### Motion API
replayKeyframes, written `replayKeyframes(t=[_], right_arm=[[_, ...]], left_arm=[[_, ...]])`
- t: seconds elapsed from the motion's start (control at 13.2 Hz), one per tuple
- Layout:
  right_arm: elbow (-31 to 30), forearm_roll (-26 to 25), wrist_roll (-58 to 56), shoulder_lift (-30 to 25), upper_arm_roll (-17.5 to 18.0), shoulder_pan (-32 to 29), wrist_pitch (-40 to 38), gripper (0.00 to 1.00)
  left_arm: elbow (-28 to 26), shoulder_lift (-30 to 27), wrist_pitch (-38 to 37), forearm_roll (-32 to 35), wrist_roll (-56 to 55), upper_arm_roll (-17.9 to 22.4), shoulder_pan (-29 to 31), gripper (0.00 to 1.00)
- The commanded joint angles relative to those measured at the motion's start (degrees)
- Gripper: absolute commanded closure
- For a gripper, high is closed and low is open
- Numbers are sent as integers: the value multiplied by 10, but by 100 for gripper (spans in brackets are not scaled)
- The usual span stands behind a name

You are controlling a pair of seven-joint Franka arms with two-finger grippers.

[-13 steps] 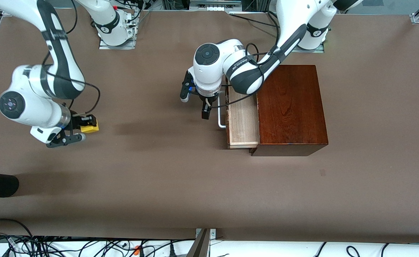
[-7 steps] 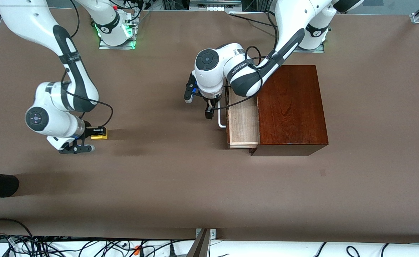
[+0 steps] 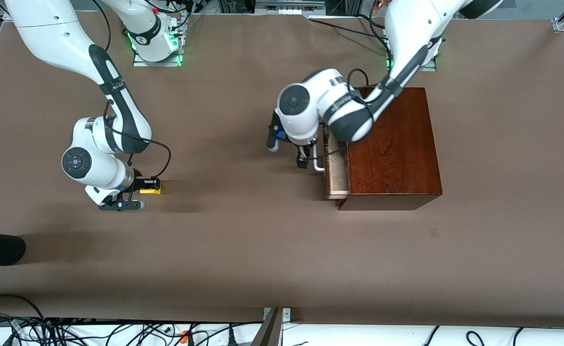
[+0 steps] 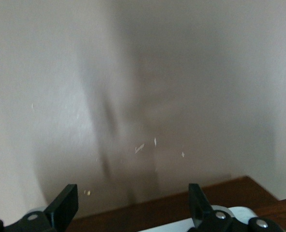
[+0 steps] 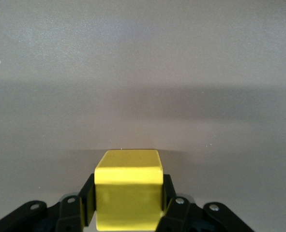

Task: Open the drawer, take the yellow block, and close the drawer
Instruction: 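Set the cube down with the right gripper while the left gripper pushes the drawer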

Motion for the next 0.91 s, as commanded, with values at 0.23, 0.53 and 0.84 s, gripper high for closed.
replayKeyframes(t=[0.23,0.53,0.84], right_arm=[[-2,-1,-17,-76,6,-9,-60,0],[26,0,-13,-204,7,-9,-218,0],[30,0,-34,-311,6,-9,-324,0]], left_arm=[[-7,-19,-27,15,40,2,29,0],[-5,-35,-30,7,33,1,38,0],[10,-112,-118,-52,-147,1,42,0]])
